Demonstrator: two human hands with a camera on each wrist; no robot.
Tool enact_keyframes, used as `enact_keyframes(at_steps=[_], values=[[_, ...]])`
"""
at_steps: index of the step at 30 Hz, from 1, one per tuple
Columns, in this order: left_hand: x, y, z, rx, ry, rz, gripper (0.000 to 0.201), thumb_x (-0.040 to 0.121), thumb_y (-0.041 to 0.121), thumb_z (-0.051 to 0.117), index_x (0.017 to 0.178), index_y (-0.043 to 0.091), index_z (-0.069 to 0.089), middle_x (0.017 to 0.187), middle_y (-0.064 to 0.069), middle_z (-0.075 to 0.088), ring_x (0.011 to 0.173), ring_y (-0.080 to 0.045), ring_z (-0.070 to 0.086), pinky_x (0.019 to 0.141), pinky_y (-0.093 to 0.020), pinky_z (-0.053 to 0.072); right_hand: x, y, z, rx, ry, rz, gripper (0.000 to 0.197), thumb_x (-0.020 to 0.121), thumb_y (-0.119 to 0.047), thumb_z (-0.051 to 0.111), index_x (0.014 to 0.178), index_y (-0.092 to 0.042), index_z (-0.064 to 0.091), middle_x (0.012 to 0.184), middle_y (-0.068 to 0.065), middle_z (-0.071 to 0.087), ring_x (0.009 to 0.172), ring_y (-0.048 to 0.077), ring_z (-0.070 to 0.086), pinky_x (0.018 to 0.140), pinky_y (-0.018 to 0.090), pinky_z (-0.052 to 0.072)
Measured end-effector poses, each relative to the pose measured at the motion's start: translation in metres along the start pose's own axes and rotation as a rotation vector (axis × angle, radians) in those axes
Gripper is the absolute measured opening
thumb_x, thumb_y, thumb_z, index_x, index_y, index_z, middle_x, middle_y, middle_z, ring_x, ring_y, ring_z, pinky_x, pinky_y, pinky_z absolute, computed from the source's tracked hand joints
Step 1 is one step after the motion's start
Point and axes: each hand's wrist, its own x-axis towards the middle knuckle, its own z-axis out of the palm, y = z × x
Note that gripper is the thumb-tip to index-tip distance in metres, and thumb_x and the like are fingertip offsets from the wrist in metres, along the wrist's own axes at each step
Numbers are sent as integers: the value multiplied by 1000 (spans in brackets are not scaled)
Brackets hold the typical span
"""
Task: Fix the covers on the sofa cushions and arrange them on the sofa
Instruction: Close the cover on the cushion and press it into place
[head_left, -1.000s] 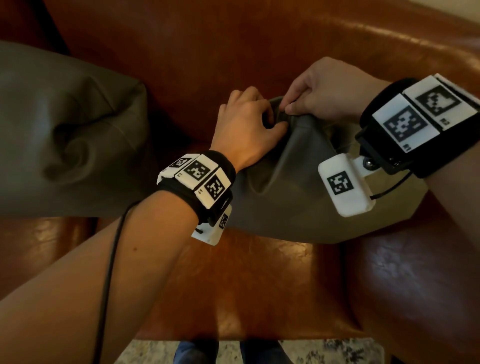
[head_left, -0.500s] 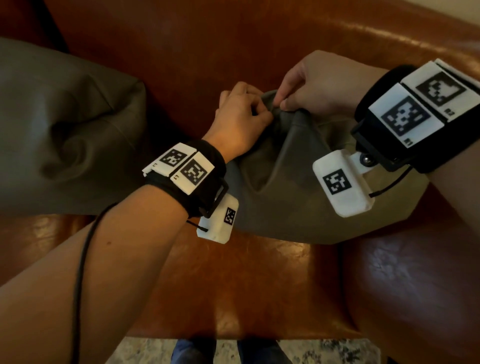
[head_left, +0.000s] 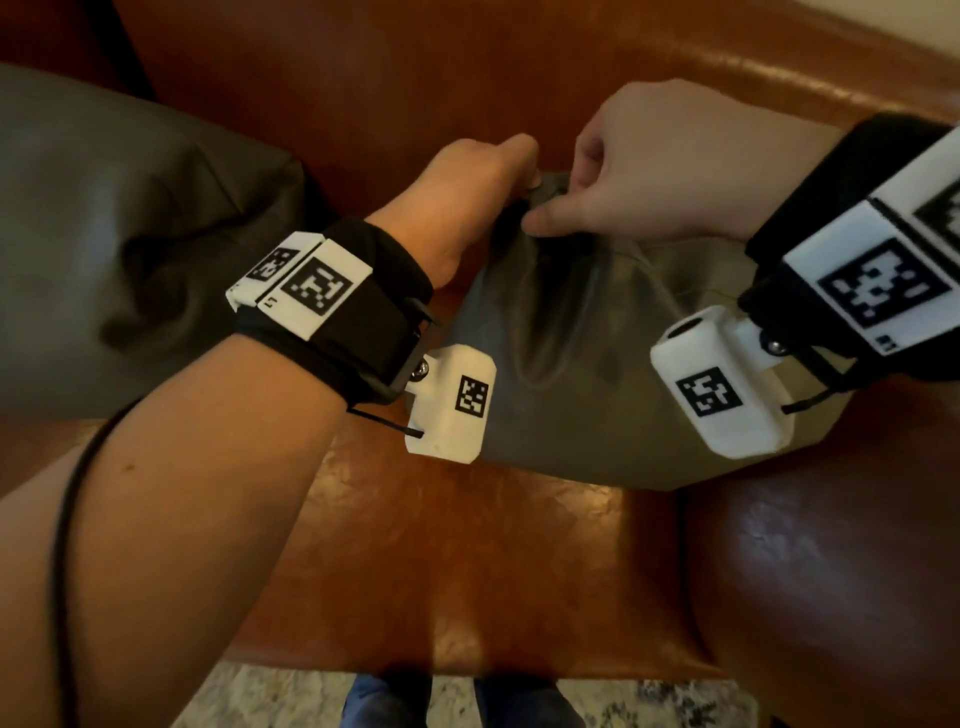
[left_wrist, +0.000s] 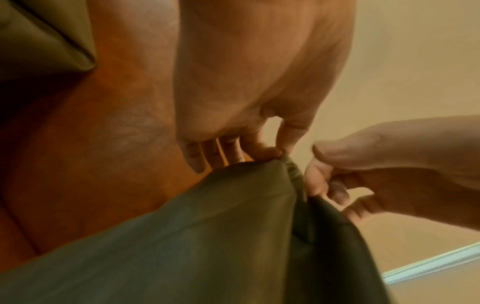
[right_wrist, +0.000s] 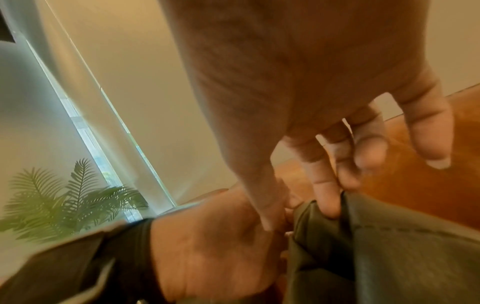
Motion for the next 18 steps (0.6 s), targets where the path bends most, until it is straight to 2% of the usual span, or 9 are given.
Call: enact_keyframes(at_steps=[3,6,9,10,12,14,15,16,18], values=[[1,4,3,-17,11,-31,27,89,20,54,62,21,53,80,0,53,80,-17,50,71,-30,39,7,-3,1,-15,1,5,37,85,-47,66,82,-11,65,71,6,56,68,25,55,57,32,39],[-1,4,3,-55,9,-47,23,89,20,55,66,20,57,81,0,57,80,-16,52,70,-29,41,14,-4,2,47,-61,73,27,90,-37,64,82,-12,63,66,3,48,60,18,45,51,28,34],[-6,-1,3,-77,10,-11,15,89,19,56,76,18,64,90,-2,64,89,-18,58,75,-30,47,19,-1,-3,40,-118,123,28,87,-41,64,87,-13,66,75,3,55,66,19,50,58,30,37],[-8,-4,4,-99,7,17,14,89,17,57,79,17,66,90,-3,66,87,-16,61,72,-29,49,22,-1,-5,28,-147,130,29,86,-42,64,88,-14,66,82,3,60,72,20,54,63,32,39],[-12,-9,5,-131,28,105,13,91,14,57,81,14,65,80,-1,65,71,-8,62,59,-22,47,26,-2,-10,53,-226,143,25,87,-40,63,84,-15,67,85,3,60,74,20,53,70,34,42],[-17,-17,8,-53,126,216,11,91,13,58,80,13,59,69,2,58,55,-1,52,53,-19,41,29,-5,-14,90,-302,168,23,91,-35,60,77,-17,63,78,2,54,68,17,47,66,31,40],[-20,-22,10,16,182,260,10,90,15,60,81,13,57,68,4,55,53,-1,49,53,-21,39,30,-6,-16,102,-332,182,23,91,-33,59,75,-17,62,73,0,51,64,15,44,62,29,38],[-22,-27,12,85,225,296,11,89,20,62,82,14,56,71,4,56,57,-3,50,54,-22,38,32,-6,-18,109,-364,194,23,92,-31,57,74,-17,60,68,-1,47,61,14,40,59,27,35],[-26,-35,14,230,282,338,21,84,35,67,82,17,57,89,2,58,78,-10,55,62,-25,41,35,-7,-18,110,-431,205,23,93,-29,55,72,-19,56,62,-3,41,57,12,35,57,26,32]])
